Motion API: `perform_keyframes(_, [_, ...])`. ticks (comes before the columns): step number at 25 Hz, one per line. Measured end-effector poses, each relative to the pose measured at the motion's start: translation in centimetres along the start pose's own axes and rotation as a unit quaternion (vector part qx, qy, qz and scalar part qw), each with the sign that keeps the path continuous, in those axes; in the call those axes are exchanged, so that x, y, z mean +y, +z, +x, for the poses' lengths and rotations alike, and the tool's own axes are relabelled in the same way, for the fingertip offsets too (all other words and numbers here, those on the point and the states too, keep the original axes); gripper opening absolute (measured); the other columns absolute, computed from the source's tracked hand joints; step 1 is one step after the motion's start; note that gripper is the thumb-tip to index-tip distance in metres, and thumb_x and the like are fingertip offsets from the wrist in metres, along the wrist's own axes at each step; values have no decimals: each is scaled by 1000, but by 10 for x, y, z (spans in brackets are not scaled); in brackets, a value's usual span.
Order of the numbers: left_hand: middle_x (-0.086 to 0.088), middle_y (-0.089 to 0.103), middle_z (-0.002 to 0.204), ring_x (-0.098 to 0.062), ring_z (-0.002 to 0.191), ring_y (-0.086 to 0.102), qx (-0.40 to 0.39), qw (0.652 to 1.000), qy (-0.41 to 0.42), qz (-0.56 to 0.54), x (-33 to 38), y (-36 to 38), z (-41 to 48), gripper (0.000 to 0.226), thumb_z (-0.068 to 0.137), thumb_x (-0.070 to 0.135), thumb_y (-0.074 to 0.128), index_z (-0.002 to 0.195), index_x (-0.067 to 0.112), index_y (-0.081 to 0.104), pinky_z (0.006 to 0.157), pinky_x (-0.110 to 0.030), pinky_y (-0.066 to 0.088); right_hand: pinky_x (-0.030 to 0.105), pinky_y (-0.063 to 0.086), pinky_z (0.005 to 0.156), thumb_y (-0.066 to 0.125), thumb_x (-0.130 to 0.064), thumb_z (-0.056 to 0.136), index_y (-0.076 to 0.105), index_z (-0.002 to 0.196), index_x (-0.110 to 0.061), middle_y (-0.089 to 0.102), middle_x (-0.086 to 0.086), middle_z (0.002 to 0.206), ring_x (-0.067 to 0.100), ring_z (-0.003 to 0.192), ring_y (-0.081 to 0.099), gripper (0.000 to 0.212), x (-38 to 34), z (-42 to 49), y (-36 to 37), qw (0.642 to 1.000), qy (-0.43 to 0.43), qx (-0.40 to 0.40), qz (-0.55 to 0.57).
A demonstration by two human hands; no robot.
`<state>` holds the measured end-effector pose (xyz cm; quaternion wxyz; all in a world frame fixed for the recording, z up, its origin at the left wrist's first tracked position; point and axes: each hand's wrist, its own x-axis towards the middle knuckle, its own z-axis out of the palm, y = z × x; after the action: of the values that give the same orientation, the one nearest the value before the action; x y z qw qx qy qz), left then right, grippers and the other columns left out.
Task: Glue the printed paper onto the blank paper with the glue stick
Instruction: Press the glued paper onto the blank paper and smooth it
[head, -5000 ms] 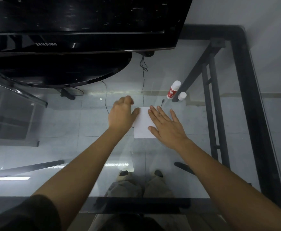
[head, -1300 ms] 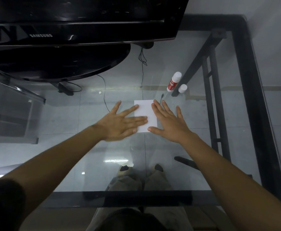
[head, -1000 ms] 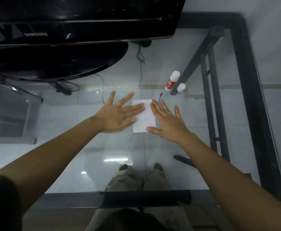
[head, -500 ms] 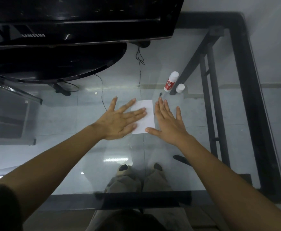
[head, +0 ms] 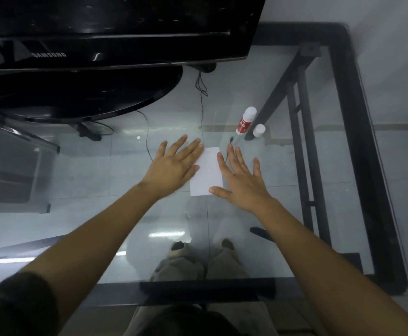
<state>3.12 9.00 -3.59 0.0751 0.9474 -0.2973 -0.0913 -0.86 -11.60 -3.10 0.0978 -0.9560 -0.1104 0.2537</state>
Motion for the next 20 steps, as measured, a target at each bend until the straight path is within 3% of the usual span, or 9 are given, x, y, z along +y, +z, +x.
perform_keyframes(1, [-14, 41, 144, -39, 132, 37, 47, 998, -24, -32, 8, 1, -11, 49, 94, 27, 49, 138, 7, 39, 102, -58, 34, 54, -15, 109, 35, -64, 86, -20, 144, -24, -30, 5, 152, 22, 140, -26, 89, -1, 0, 0, 1000, 1, -3, -3])
perform_keyframes(3, [-23, 57, 126, -42, 111, 55, 94, 991, -64, -64, 21, 8, -27, 41, 88, 18, 60, 124, -2, 53, 91, -52, 47, 55, -14, 108, 35, -65, 86, -20, 144, -23, -30, 5, 152, 23, 140, -26, 90, -1, 0, 1, 1000, 3, -4, -7])
perform_keyframes(11, [-11, 57, 126, -31, 113, 46, 63, 965, -192, -165, 36, -4, -21, 41, 85, 21, 60, 123, 6, 54, 93, -41, 42, 58, -11, 109, 51, -65, 78, 3, 146, -30, -9, -4, 158, 16, 144, -11, 90, -3, 1, 1, 993, 26, 47, 102])
perform_keyframes(16, [-10, 54, 127, -30, 113, 46, 60, 967, -208, -137, 43, -6, -22, 40, 87, 22, 56, 123, 8, 51, 90, -42, 41, 42, -11, 110, 31, -62, 89, 4, 147, -26, -5, -2, 158, 12, 141, -16, 74, 10, -14, 8, 981, 44, 127, 139])
perform_keyframes(20, [-15, 56, 124, -32, 112, 49, 169, 938, -209, -218, 51, -17, -2, 40, 87, 17, 57, 124, 5, 51, 93, -38, 39, 35, -12, 109, 18, -51, 95, -8, 146, -17, -18, -1, 154, 14, 138, -21, 66, 35, -31, 16, 985, 100, 117, 71])
